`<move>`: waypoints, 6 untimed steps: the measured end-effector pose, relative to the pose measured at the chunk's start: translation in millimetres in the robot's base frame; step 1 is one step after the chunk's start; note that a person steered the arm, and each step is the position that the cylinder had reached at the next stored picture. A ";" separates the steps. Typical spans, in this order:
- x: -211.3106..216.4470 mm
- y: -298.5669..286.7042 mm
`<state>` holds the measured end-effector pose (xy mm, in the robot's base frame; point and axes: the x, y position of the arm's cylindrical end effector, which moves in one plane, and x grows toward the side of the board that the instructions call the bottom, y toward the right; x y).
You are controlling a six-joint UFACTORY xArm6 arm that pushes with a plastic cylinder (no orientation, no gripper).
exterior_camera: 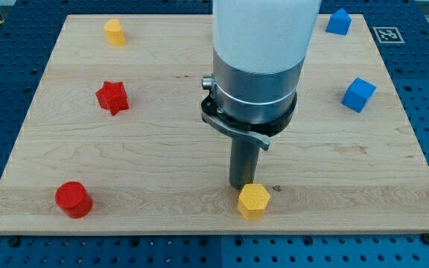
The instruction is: Place your arm to the bottom left of the green circle
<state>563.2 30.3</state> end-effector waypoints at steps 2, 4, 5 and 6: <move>-11.2 -4.1; -53.9 -30.7; -75.4 -46.1; -85.6 -47.8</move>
